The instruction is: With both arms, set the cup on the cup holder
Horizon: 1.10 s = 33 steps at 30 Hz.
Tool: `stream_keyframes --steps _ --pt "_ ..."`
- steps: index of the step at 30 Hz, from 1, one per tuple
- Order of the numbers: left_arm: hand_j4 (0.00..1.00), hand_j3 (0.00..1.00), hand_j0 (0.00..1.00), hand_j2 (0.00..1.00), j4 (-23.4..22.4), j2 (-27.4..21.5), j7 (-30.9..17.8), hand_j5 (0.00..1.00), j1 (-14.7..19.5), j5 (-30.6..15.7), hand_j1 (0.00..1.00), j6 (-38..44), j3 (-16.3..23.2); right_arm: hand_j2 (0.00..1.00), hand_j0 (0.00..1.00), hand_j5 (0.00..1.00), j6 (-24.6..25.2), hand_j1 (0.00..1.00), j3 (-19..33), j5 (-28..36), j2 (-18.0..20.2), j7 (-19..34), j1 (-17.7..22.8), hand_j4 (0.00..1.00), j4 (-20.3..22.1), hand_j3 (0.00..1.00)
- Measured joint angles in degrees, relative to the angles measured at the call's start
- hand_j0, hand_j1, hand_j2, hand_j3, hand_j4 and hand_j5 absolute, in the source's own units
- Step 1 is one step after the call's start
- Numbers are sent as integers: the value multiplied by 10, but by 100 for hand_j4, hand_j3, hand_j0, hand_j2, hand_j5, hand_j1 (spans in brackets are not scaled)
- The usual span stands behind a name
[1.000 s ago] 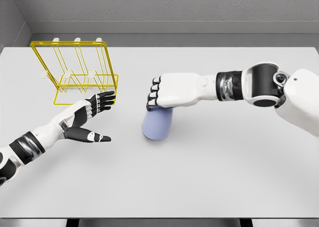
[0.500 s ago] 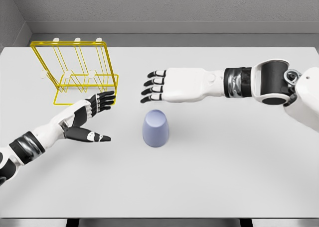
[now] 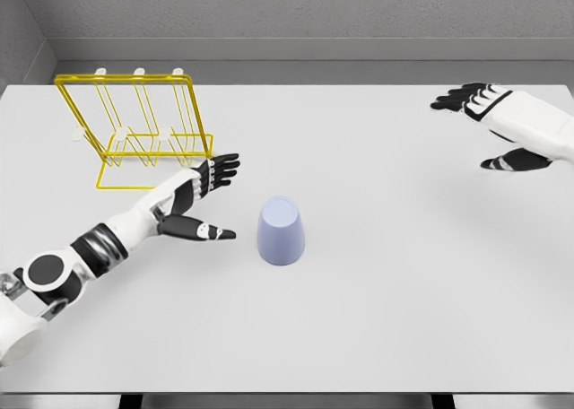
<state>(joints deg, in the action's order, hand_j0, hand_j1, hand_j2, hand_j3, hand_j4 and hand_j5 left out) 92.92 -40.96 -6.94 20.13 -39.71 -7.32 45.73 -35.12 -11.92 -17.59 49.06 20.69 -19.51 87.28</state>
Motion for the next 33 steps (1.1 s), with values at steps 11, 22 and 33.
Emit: stream_keyframes --steps 11,22,33 --pt "100 100 100 100 -24 37 0 100 6 6 100 1 23 100 100 100 0 100 31 73 -50 2 55 100 -1 100" --pt "100 100 100 100 -42 68 0 100 13 16 100 2 39 100 100 100 0 100 54 75 -76 8 62 100 -34 100" --pt "100 100 100 100 -46 75 0 100 13 27 100 2 49 100 100 100 0 100 84 76 -74 8 70 100 -30 100"
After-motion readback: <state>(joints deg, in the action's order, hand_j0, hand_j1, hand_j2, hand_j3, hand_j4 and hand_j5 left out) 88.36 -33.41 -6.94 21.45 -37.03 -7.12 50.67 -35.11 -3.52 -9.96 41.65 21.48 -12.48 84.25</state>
